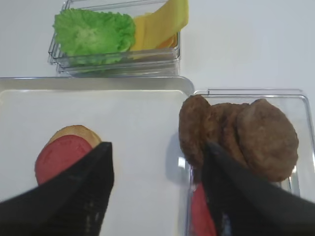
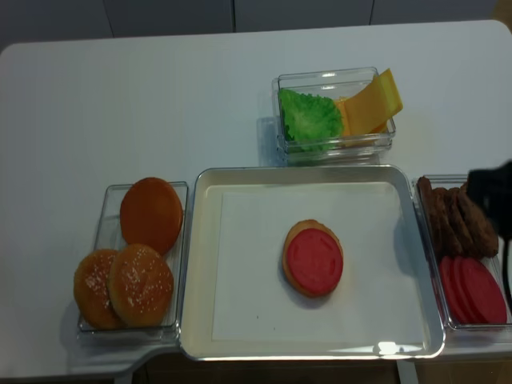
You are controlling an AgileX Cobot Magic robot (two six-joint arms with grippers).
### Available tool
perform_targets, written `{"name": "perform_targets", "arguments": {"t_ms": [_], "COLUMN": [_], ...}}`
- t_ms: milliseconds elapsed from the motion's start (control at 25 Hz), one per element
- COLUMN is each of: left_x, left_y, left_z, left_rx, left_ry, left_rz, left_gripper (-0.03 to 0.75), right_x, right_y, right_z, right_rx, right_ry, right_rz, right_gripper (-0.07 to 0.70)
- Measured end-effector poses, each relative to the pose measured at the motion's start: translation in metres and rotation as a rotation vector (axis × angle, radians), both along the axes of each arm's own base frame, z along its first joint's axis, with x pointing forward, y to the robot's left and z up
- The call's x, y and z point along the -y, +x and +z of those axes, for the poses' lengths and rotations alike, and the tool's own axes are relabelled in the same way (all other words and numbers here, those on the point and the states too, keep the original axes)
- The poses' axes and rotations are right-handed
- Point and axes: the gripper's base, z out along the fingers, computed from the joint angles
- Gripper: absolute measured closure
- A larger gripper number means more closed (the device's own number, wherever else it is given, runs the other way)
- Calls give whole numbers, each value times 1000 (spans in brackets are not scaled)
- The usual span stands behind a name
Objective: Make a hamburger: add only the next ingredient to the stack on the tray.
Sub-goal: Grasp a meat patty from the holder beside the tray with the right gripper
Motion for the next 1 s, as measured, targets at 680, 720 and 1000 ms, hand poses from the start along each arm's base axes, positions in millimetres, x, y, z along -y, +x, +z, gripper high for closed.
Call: {"name": "perform_targets", "arguments": {"t_ms": [680, 720, 1000], "left_x": [0, 0, 0], "left_y": [0, 0, 0], "left_z": [0, 0, 0], "left_rx": [0, 0, 0], "left_ry": [0, 0, 0], "left_rz": [0, 0, 0], "left_gripper": [416, 416, 416], "right_x": [-36, -38, -43], "right_y": [105, 110, 131], "right_z": [-23, -28, -61], "right_rx": [-346, -371, -497], "right_ry": [-246, -262, -335], "right_rz": [67, 66, 70], "right_gripper": [204, 204, 250]}}
